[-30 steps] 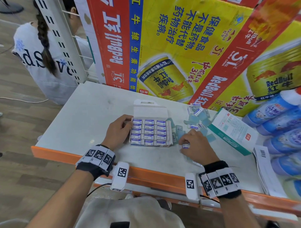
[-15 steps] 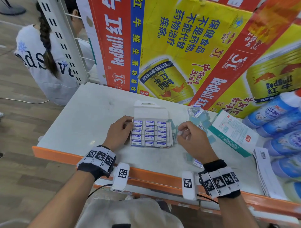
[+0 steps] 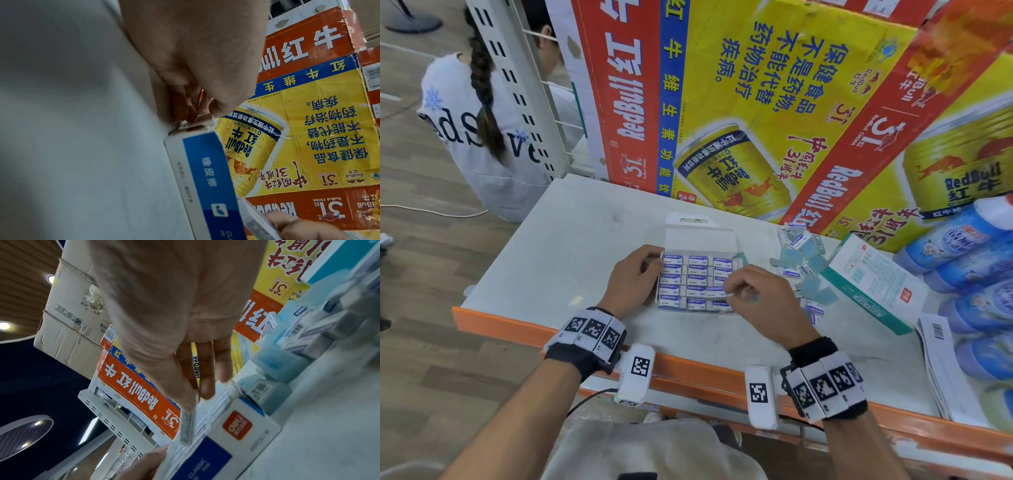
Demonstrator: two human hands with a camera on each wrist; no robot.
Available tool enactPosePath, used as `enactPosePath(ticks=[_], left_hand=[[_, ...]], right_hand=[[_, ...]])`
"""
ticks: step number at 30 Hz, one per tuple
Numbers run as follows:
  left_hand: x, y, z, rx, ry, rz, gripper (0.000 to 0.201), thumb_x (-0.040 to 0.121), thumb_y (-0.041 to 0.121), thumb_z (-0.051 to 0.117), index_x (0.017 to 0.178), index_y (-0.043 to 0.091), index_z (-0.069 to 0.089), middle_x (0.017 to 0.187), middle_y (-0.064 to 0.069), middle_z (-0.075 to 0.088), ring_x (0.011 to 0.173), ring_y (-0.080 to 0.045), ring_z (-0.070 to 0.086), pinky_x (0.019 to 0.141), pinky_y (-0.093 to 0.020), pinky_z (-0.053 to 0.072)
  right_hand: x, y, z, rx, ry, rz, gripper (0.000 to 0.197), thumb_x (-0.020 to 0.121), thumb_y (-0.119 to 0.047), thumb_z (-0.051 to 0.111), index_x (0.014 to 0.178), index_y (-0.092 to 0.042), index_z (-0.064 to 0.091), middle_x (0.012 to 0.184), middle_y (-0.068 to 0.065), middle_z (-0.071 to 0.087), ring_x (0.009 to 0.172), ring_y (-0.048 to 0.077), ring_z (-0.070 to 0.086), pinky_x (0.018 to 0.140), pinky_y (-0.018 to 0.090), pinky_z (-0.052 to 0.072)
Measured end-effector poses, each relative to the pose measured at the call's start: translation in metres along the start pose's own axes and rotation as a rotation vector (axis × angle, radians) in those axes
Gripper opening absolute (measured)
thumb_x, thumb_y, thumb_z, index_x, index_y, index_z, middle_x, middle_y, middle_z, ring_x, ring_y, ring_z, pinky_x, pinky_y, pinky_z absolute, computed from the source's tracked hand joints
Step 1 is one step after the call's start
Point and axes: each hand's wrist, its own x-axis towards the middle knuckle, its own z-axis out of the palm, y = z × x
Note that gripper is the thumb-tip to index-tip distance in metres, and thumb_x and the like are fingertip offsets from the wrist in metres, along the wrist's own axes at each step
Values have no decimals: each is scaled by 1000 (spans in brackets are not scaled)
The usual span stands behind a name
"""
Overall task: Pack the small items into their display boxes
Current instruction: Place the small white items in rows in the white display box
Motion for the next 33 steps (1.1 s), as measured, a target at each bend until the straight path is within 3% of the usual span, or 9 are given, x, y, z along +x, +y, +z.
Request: enactPosePath(ticks=[2, 5, 9, 12, 21, 27, 33], left_hand=[[0, 0, 0, 4, 1, 0, 25, 96, 23, 46, 90, 44, 58, 85, 9, 69, 66, -12, 66, 45, -28, 53], [-1, 1, 0, -15, 7, -9, 24, 95, 22, 46, 92, 41, 60, 81, 7, 69, 61, -15, 65, 42, -29, 52], [-1, 1, 0, -20, 9, -11, 23, 95, 21, 46, 93, 38, 60, 80, 7, 69, 61, -16, 64, 42, -34, 53], [-1, 0, 0, -15, 6, -5, 24, 95, 20, 46, 92, 40, 60, 80, 8, 69, 60, -15, 64, 42, -32, 53], [-1, 0, 0, -2, 0, -3, 25, 95, 22, 45, 91, 43, 58, 82, 10, 69, 62, -11, 64, 44, -33, 54], [-1, 0, 0, -8, -1, -5, 25, 95, 23, 45, 90, 43, 58, 81, 11, 69, 63, -10, 65, 45, -34, 55], [1, -1, 1, -4, 18, 10, 26, 94, 23, 47, 87, 46, 59, 80, 10, 68, 62, -9, 63, 41, -24, 50]], right_hand=[[1, -1, 6, -12, -23, -11, 14, 76, 0, 65, 78, -14, 65, 82, -1, 64, 74, 7, 55, 65, 9, 38], [3, -2, 12, 17, -54, 14, 14, 77, -1, 66, 80, -14, 66, 82, -4, 64, 75, 2, 54, 67, 6, 37], [3, -6, 16, -12, -87, 30, 10, 78, -1, 65, 82, -10, 67, 85, 0, 65, 78, 11, 57, 73, 23, 49], [2, -9, 18, -27, -94, 32, 8, 79, 1, 64, 81, -6, 67, 85, 4, 65, 78, 17, 58, 75, 31, 50], [5, -12, 25, -123, -96, 14, 7, 81, -2, 61, 80, -6, 66, 89, 3, 64, 77, 13, 56, 74, 27, 48], [3, -10, 26, -156, -107, 18, 12, 83, -3, 58, 77, -4, 69, 89, 4, 65, 79, 15, 60, 76, 31, 49], [2, -9, 30, -141, -100, 41, 16, 86, -5, 56, 80, -2, 70, 91, 3, 63, 79, 14, 58, 73, 28, 48]])
